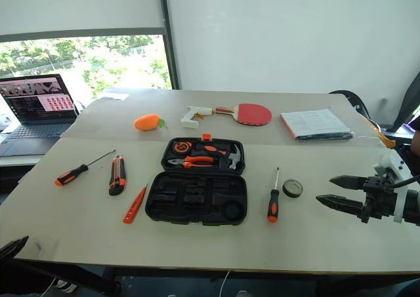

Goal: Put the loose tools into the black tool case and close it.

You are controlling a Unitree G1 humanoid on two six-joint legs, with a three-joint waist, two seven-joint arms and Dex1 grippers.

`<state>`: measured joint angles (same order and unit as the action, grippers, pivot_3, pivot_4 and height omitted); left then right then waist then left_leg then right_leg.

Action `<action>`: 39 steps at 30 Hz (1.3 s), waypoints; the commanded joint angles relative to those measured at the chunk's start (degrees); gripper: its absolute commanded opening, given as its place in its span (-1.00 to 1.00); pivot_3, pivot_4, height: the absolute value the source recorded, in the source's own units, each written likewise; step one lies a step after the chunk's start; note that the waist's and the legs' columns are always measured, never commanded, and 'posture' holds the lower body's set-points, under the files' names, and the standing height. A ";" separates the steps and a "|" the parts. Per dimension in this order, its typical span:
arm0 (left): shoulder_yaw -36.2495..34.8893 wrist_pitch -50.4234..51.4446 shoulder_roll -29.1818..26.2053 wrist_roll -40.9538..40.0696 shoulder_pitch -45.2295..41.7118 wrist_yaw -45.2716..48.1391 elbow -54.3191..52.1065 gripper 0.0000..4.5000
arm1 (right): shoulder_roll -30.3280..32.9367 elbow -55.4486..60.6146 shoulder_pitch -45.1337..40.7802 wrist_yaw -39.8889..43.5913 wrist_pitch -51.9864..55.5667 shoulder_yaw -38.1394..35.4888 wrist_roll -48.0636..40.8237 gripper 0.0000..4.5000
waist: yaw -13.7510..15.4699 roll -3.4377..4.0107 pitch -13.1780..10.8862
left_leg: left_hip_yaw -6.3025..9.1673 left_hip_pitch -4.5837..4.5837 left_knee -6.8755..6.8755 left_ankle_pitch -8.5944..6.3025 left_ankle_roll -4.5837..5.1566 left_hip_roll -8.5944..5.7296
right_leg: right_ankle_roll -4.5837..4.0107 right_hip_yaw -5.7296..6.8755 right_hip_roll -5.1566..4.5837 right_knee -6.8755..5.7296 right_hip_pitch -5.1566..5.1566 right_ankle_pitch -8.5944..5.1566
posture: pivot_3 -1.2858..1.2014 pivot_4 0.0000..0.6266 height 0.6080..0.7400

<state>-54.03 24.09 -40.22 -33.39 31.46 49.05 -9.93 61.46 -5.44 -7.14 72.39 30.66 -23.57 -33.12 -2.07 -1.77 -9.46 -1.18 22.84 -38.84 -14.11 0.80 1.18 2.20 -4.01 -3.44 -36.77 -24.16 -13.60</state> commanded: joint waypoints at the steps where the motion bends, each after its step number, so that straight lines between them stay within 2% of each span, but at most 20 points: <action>1: -2.67 1.35 0.26 -1.59 1.56 -0.47 -3.59 1.00 | -0.21 2.15 -1.27 -0.87 0.78 -0.63 -1.02 0.98 | -0.04 0.00 0.00 | 0.00 0.00 0.00 0.00 0.00 0.00 | 0.00 0.00 0.00 0.00 0.00 0.00 | 0.03 -0.52 1.00; 8: -1.49 6.90 -0.63 -4.06 0.30 -3.83 -8.94 1.00 | -1.34 5.70 -0.25 -3.14 0.70 -0.39 -0.01 0.98 | -0.22 -0.01 0.00 | -0.01 -0.01 0.00 0.00 0.00 0.02 | 0.00 -0.01 0.01 -0.02 0.00 0.00 | 0.03 -0.52 1.00; 13: 3.02 13.30 -6.00 -5.25 -5.62 -5.86 -11.43 1.00 | -2.42 13.23 -2.64 -9.32 0.80 -0.18 0.46 0.98 | 0.07 0.00 0.00 | 0.02 -0.01 -0.03 0.00 0.00 -0.09 | 0.02 -0.01 0.01 -0.05 0.02 0.01 | 0.03 -0.52 1.00; 15: 6.96 15.39 -9.91 -4.36 -10.69 -6.86 -10.07 1.00 | -2.65 17.79 -5.51 -12.04 4.87 0.22 -2.66 0.98 | 0.02 0.01 -0.01 | 0.03 0.00 -0.04 0.01 0.00 -0.12 | 0.04 -0.02 0.01 -0.08 0.00 0.02 | 0.03 -0.52 1.00; 20: 23.59 15.08 -20.67 2.20 -29.88 -4.94 4.38 1.00 | -4.10 29.58 -13.97 -18.29 15.14 3.22 -12.35 0.98 | -0.03 -0.03 -0.04 | 0.14 0.00 -0.03 0.02 -0.01 -0.15 | -0.04 -0.01 0.12 -0.18 -0.06 0.03 | 0.03 -0.52 1.00; 23: 33.91 11.24 -23.61 7.78 -41.48 -1.09 15.67 1.00 | -4.33 36.38 -16.09 -20.85 18.25 4.64 -16.86 0.98 | -0.06 -0.04 -0.05 | 0.19 0.07 0.08 0.01 0.00 -0.18 | -0.04 0.02 0.11 -0.15 -0.11 0.03 | 0.03 -0.52 1.00; 27: 45.72 0.05 -21.68 18.16 -62.71 3.13 41.44 1.00 | -5.67 40.40 -21.99 -23.94 20.57 7.62 -22.15 0.98 | 0.03 -0.12 -0.12 | 0.29 0.39 0.07 -0.07 0.05 -0.24 | 0.01 0.07 0.05 -0.13 -0.37 0.02 | 0.03 -0.52 1.00; 30: 51.63 -7.44 -20.42 25.06 -73.12 4.99 56.36 1.00 | -5.44 39.87 -22.35 -23.48 20.41 7.62 -22.94 0.98 | 0.29 -0.34 -0.14 | 0.33 0.50 -0.02 -0.06 0.04 -0.29 | 0.02 0.20 0.06 -0.10 -0.37 0.06 | 0.03 -0.52 1.00; 34: 55.30 -13.63 -18.79 31.16 -82.21 4.25 70.38 1.00 | -4.84 39.83 -20.83 -23.09 19.75 6.74 -23.36 0.98 | 0.71 -0.37 -0.16 | 0.30 0.62 -0.06 -0.09 0.09 -0.33 | 0.15 0.19 -0.03 0.02 -0.33 0.13 | 0.03 -0.52 1.00; 39: 58.22 -16.26 -17.49 36.51 -86.38 4.32 78.78 1.00 | -3.85 39.97 -18.31 -22.45 19.08 4.33 -23.62 0.98 | 1.14 -0.38 -0.16 | 0.35 0.77 -0.12 -0.09 0.10 -0.32 | 0.18 0.25 -0.02 -0.01 -0.38 0.15 | 0.03 -0.52 1.00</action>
<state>3.76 8.78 -57.44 1.35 -52.54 53.65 66.90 56.58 33.68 -25.51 49.68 50.83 -15.81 -55.71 -0.93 -2.15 -9.62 -0.82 23.62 -38.96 -14.20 0.90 0.86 2.38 -3.76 -3.47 -36.78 -24.55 -13.45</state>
